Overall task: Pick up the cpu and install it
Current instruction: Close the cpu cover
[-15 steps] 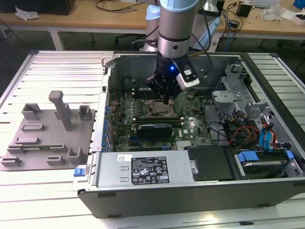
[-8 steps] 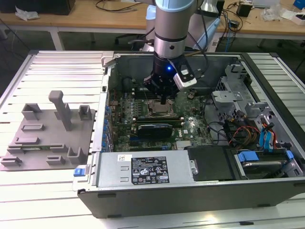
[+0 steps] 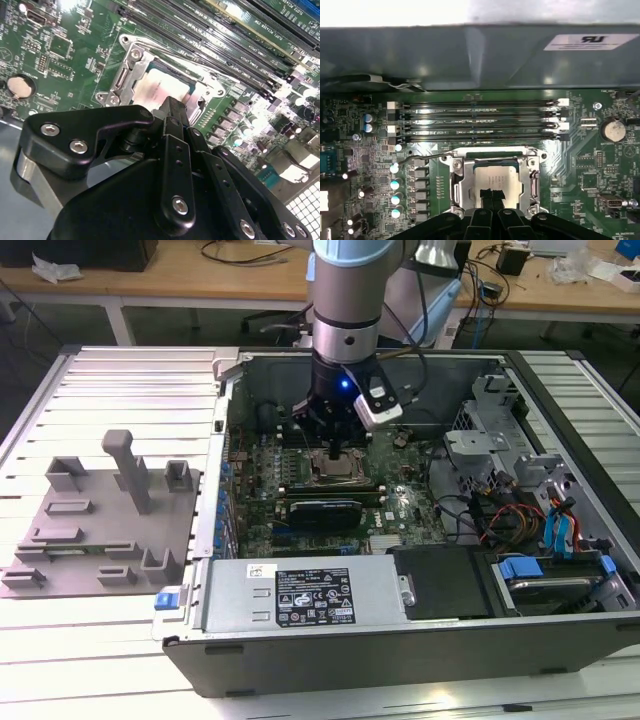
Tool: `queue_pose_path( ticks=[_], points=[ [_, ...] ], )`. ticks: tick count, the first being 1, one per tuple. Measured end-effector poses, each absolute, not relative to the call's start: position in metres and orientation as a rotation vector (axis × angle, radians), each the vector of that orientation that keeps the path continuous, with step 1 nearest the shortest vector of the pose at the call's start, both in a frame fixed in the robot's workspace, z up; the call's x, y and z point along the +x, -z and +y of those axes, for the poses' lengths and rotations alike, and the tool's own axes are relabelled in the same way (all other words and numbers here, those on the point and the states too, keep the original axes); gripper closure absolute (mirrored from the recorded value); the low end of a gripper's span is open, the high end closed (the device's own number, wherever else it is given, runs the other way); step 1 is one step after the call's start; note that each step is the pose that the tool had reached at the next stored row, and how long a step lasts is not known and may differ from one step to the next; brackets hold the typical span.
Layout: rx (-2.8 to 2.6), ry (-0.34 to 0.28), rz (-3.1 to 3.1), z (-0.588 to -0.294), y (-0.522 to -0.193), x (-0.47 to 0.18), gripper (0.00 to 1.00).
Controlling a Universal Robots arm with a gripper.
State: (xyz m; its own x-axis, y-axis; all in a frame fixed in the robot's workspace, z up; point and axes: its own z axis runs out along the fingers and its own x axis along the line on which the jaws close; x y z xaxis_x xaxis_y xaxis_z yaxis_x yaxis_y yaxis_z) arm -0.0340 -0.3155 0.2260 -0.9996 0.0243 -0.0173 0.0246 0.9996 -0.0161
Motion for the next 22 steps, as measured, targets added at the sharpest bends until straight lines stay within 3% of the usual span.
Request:
queue_pose_path(
  ticks=[22],
  points=[
    [-0.049,0.025,3.122,-0.317,-0.21,-0.056,0.89]
  ],
)
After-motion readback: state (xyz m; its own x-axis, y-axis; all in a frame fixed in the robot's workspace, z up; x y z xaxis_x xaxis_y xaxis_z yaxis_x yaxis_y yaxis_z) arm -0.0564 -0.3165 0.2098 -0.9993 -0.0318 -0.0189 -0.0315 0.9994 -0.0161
